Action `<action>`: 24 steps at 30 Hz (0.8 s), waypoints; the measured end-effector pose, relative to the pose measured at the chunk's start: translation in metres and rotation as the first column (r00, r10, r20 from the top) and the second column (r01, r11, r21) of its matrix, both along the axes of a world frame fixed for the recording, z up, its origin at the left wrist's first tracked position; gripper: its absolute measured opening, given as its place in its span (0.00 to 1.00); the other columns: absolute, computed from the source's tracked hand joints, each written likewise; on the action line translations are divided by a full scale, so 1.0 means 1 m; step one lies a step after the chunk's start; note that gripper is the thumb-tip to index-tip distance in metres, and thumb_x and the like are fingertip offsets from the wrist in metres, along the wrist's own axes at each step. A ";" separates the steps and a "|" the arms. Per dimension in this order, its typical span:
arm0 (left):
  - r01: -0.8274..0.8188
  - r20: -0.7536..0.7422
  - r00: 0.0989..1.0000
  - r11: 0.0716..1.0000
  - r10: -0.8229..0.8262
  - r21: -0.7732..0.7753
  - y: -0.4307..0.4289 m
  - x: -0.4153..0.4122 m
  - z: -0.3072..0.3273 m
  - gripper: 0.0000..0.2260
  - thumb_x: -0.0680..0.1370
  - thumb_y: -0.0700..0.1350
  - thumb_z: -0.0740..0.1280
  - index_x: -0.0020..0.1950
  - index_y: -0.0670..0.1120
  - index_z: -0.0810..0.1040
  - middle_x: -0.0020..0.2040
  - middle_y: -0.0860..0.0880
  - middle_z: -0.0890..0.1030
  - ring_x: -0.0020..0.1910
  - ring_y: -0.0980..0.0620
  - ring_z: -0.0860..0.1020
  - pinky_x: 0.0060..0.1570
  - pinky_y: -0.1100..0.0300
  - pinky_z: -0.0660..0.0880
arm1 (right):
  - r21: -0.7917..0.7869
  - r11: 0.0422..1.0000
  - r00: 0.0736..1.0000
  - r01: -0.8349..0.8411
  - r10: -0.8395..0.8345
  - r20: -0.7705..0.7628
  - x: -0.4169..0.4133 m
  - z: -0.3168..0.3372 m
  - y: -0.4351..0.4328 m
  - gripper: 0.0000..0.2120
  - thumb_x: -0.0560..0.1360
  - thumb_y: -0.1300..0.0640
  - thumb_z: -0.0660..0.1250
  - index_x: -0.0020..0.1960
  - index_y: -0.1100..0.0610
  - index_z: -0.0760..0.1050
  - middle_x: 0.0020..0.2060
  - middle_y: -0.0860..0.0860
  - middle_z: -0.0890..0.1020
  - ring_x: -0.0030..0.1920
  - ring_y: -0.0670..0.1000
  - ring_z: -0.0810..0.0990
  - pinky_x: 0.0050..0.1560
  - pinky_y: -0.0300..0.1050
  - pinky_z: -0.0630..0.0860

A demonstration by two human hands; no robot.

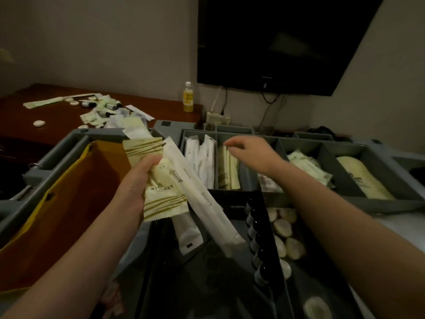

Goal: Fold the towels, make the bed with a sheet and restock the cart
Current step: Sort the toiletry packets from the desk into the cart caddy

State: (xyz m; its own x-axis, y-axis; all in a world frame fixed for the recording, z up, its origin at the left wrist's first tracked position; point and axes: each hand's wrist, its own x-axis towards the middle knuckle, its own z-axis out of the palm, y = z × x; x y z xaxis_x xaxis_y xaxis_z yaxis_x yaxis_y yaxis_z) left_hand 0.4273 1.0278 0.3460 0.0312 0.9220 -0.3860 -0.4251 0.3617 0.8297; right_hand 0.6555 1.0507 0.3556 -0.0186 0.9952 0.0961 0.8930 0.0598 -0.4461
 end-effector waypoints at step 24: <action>0.355 -0.117 0.927 0.935 -0.355 -0.026 -0.063 0.079 -0.012 0.08 0.80 0.42 0.59 0.40 0.47 0.71 0.20 0.52 0.76 0.18 0.58 0.75 0.15 0.67 0.68 | -0.358 0.928 0.733 0.102 0.173 0.658 0.060 -0.064 -0.203 0.28 0.68 0.37 0.69 0.62 0.51 0.72 0.59 0.51 0.73 0.63 0.54 0.66 0.67 0.55 0.56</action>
